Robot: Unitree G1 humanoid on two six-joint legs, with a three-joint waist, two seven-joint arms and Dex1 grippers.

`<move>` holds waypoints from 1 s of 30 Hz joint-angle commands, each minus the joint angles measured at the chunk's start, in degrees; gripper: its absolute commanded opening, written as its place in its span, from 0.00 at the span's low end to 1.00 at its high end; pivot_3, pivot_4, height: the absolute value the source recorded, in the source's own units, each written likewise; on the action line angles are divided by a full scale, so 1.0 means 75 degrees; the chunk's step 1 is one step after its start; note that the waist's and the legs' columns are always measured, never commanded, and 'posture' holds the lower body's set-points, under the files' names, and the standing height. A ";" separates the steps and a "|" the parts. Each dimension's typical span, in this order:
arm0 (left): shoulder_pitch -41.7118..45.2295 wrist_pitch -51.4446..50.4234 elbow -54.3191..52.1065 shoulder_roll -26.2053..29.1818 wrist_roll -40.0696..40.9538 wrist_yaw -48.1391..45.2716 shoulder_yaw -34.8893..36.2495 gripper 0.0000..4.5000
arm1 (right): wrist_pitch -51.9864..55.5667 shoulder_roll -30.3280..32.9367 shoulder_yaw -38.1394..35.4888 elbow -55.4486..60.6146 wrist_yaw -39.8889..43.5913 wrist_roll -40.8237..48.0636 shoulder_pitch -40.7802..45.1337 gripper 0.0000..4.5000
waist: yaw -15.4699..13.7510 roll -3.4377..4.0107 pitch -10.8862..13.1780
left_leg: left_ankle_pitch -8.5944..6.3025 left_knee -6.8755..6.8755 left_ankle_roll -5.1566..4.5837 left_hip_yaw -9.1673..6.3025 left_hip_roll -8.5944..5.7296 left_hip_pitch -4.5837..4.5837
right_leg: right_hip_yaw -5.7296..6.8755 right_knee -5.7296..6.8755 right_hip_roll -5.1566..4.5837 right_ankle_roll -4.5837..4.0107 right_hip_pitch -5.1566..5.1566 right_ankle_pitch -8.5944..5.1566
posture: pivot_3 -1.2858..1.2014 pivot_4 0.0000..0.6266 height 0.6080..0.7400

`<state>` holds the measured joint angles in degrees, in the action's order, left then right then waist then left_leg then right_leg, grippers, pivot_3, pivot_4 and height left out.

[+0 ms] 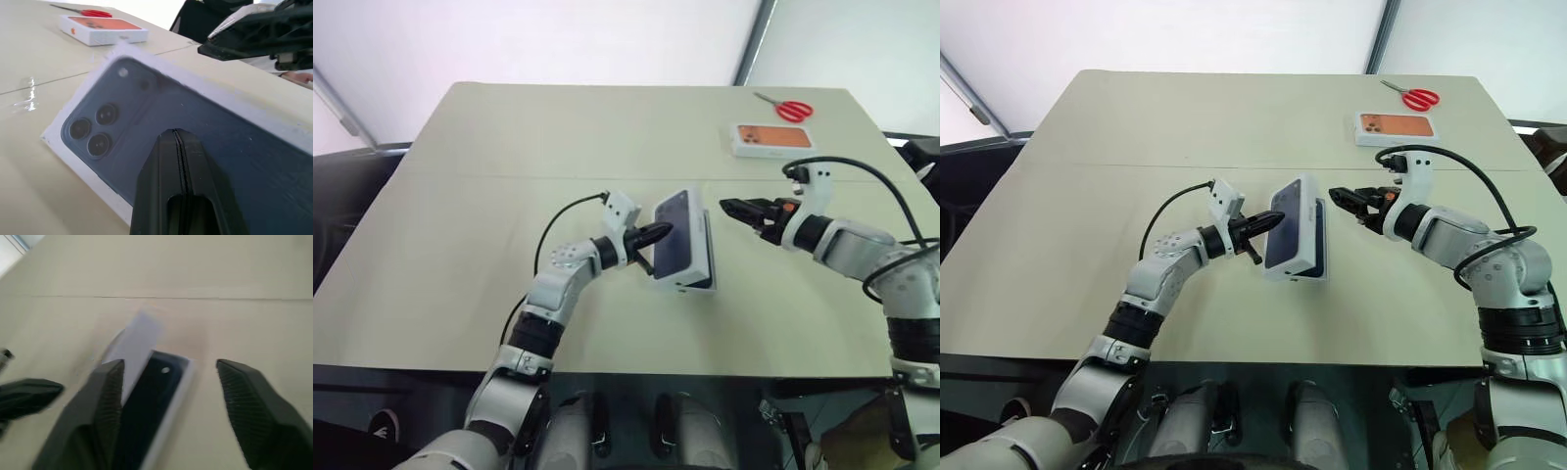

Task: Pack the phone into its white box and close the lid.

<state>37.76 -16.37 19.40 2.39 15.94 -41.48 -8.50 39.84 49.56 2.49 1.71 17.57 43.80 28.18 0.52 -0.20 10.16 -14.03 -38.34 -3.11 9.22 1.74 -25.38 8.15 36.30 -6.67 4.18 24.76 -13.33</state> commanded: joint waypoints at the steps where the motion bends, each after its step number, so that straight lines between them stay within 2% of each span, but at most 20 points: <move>1: 0.0198 0.0282 0.0050 -0.0012 -0.0066 -0.0110 0.0006 0.00 | -0.1242 0.0077 0.0298 -0.0019 0.0552 -0.1664 0.0073 0.23 | 0.0013 0.0000 0.0000 | 0.0000 0.0000 0.0000 0.0001 0.0000 0.0000 | 0.0001 0.0000 0.0000 0.0000 0.0000 0.0000 | 0.52 0.24 0.98; 3: 0.0186 0.0267 0.0028 0.0027 -0.0060 -0.0128 0.0062 0.00 | -0.1869 0.0098 0.0484 -0.0135 0.0765 -0.2495 0.0087 0.00 | 0.0022 -0.0001 0.0000 | 0.0002 0.0000 0.0004 0.0003 0.0002 0.0002 | 0.0001 0.0000 0.0000 0.0000 0.0000 0.0000 | 0.52 0.24 0.98; 10: -0.0015 -0.0075 -0.0372 0.0602 -0.0009 -0.0085 0.0342 0.00 | -0.2416 -0.0144 0.0811 -0.0022 0.1627 -0.3784 -0.0126 0.00 | 0.0005 -0.0001 0.0000 | 0.0006 -0.0001 0.0010 0.0002 0.0003 0.0003 | 0.0002 0.0002 0.0000 0.0000 -0.0001 0.0000 | 0.52 0.24 0.98; 15: -0.0164 -0.0059 0.0107 0.1107 -0.0394 -0.0009 0.0191 0.00 | -0.2596 -0.0375 0.0911 -0.0026 0.1862 -0.4435 -0.0241 0.00 | 0.0009 0.0000 0.0000 | 0.0006 -0.0003 0.0010 0.0001 0.0002 0.0005 | 0.0004 0.0002 -0.0002 0.0000 -0.0004 0.0000 | 0.52 0.24 0.98; 22: -0.0178 -0.0116 0.0433 0.0923 -0.0990 -0.0041 -0.0516 0.00 | -0.2485 -0.0623 0.0901 0.0220 0.2274 -0.4887 -0.0471 0.00 | -0.0098 -0.0001 0.0001 | 0.0003 -0.0026 0.0005 -0.0002 0.0002 0.0004 | 0.0009 0.0002 -0.0004 0.0000 -0.0013 0.0000 | 0.52 0.24 0.98; 30: 0.0104 0.0131 0.0803 0.0402 -0.1163 -0.0020 -0.0646 0.00 | -0.2339 -0.0711 0.0853 0.0481 0.2504 -0.5200 -0.0588 0.00 | -0.0174 0.0000 0.0000 | -0.0012 -0.0074 -0.0012 -0.0021 0.0015 -0.0002 | 0.0018 0.0007 -0.0014 -0.0001 -0.0032 -0.0001 | 0.52 0.24 0.98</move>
<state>37.48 -16.77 25.40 6.61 7.58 -41.42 -12.53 22.33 44.45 10.28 2.69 35.90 5.28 23.71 -0.78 -0.19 10.16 -14.14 -38.93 -3.23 9.06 1.85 -25.41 8.30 36.36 -6.79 4.17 24.51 -13.34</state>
